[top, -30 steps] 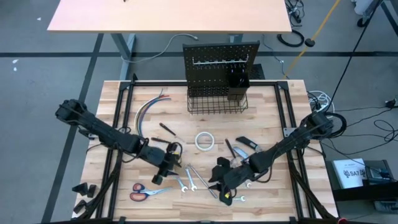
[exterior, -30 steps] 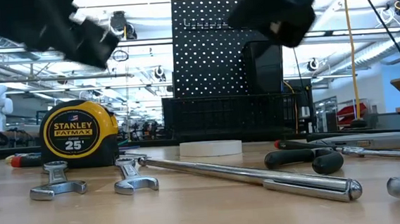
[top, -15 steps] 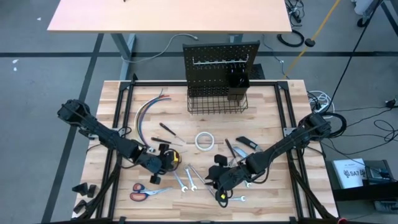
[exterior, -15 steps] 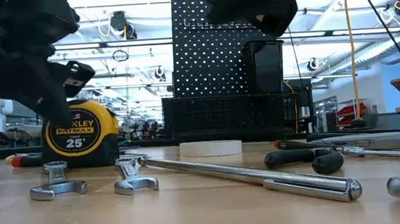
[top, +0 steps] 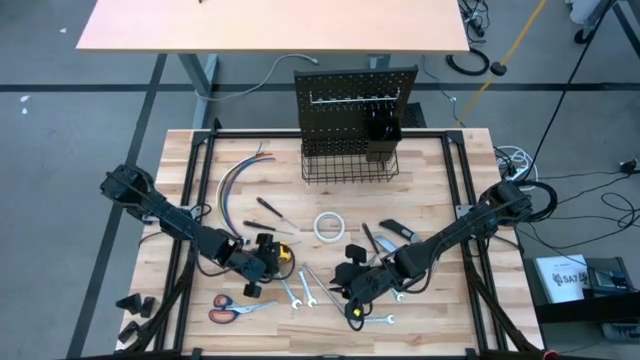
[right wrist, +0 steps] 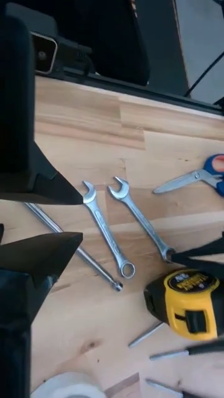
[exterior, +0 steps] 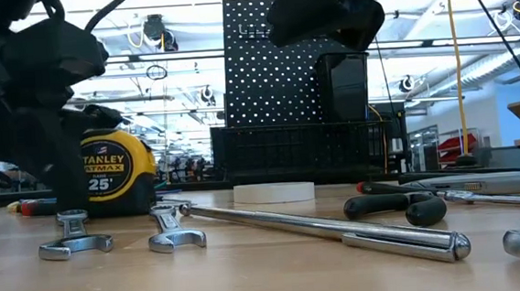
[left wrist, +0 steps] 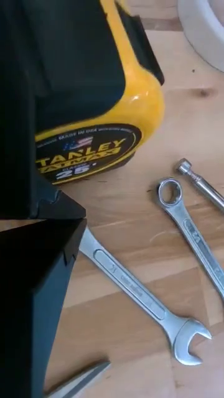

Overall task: Hang tools onto peg board
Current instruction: Put the wrench into the black bin on the peg board

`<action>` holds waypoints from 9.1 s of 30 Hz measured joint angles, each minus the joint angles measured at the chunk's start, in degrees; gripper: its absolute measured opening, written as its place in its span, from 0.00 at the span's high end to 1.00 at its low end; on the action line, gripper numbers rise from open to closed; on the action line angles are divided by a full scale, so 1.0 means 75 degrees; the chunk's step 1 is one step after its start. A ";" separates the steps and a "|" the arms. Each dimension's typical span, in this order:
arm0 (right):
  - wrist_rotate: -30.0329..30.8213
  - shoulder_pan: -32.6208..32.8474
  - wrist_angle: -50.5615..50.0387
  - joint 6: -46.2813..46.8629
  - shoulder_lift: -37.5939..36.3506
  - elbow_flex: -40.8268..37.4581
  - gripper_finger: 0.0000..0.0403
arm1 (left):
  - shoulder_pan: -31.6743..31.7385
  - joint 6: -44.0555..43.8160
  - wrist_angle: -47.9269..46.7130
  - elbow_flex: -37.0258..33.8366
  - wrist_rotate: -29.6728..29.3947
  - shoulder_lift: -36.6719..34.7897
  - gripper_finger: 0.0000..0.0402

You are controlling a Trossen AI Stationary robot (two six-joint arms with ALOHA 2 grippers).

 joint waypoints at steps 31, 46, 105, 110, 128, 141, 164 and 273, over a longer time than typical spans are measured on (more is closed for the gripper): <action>-0.1018 -0.0690 0.2610 -0.0935 0.1350 -0.0015 0.83 | 0.0045 -0.0227 -0.0206 -0.0021 0.0614 0.0210 1.00; -0.1022 -0.0706 0.2792 -0.1024 0.1346 -0.0015 0.83 | 0.0045 -0.0451 -0.0572 -0.0026 0.0476 0.0216 1.00; -0.2089 -0.1352 -0.1449 0.0559 0.4642 0.5170 0.62 | -0.0165 -0.0059 0.1186 -0.0065 0.0349 0.0279 1.00; -0.2019 -0.1372 -0.1498 0.0519 0.4642 0.5170 0.62 | -0.0174 -0.0002 0.1147 -0.0062 0.0318 0.0207 1.00; -0.1920 -0.1334 -0.1368 0.0549 0.4642 0.5170 0.62 | -0.0188 -0.0627 0.0638 -0.0035 0.0005 0.0459 1.00; -0.3012 -0.1493 -0.1593 0.1216 0.4642 0.5167 0.62 | -0.0183 -0.0636 0.0748 -0.0041 0.0143 0.0660 1.00; -0.3596 -0.1471 -0.1834 -1.0451 0.4666 0.5129 0.62 | -0.0226 -0.0543 0.0982 -0.0051 0.0673 0.0666 1.00; -0.2948 -0.1892 -0.6777 -0.7175 0.3089 0.5051 0.80 | -0.0036 -0.2486 0.0402 0.0340 0.1748 0.0767 1.00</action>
